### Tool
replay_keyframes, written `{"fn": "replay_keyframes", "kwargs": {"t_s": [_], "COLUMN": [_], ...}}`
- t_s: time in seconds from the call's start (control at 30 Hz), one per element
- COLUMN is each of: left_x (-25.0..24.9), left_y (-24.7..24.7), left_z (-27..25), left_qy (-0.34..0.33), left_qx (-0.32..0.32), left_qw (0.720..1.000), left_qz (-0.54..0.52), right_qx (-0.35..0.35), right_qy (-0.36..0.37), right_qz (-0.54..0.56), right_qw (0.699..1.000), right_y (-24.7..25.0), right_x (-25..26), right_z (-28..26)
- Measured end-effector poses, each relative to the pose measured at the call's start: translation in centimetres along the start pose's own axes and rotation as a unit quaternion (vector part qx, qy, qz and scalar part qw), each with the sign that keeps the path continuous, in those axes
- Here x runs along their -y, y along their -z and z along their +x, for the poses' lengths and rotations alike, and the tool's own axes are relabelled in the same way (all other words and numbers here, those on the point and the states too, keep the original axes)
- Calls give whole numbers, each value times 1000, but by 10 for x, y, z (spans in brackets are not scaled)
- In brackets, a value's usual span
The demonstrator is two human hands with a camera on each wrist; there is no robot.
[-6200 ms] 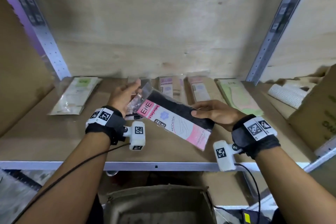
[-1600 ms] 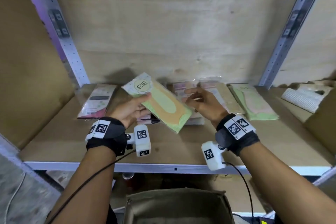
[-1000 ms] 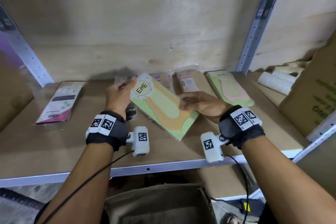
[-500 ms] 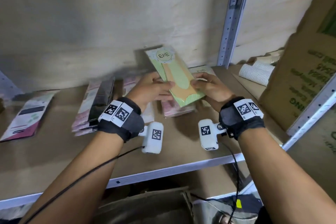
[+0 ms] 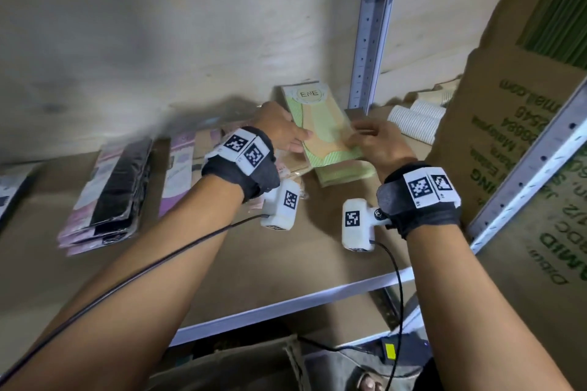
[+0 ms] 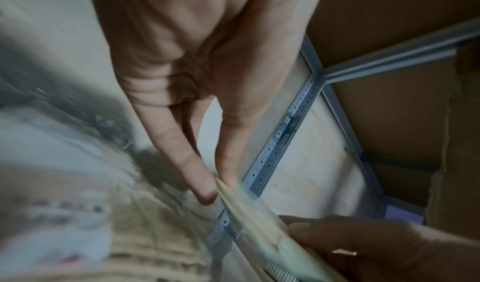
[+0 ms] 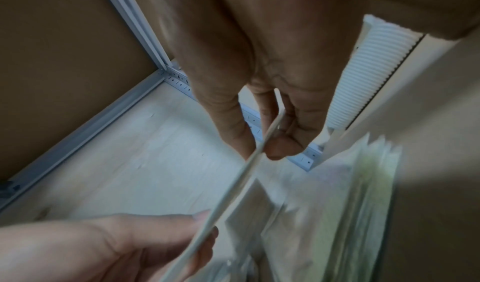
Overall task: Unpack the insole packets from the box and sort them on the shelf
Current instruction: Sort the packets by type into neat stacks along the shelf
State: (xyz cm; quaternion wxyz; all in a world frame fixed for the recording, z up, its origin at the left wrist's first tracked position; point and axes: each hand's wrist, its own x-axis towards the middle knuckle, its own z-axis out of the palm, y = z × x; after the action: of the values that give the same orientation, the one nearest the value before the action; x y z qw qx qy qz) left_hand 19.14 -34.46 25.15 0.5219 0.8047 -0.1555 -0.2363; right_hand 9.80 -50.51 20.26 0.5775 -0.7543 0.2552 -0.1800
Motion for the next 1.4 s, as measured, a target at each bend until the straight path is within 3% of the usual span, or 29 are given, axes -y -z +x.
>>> {"fn": "replay_keyframes", "kwargs": {"t_s": [0.13, 0.23, 0.4, 0.53, 1.03, 1.4], "left_x": [-3, -7, -5, 1, 8, 3], "left_y": [-6, -15, -18, -19, -25, -20], "left_z": [19, 24, 24, 20, 28, 29], "left_qy": [8, -5, 1, 7, 26, -4], "left_qx": [-29, -46, -44, -24, -40, -79], "left_qw": [997, 978, 942, 938, 929, 911], "left_qz": [73, 201, 332, 346, 368, 405], "right_qx": [-60, -74, -36, -21, -42, -76], "right_qy": [-18, -23, -53, -58, -55, -58], "right_qz": [-43, -89, -137, -163, -218, -250], "right_qw": [997, 993, 988, 985, 974, 963], "right_y": [4, 5, 2, -2, -9, -13], "right_x": [-4, -9, -14, -9, 3, 8], "right_z": [0, 0, 1, 1, -12, -12]}}
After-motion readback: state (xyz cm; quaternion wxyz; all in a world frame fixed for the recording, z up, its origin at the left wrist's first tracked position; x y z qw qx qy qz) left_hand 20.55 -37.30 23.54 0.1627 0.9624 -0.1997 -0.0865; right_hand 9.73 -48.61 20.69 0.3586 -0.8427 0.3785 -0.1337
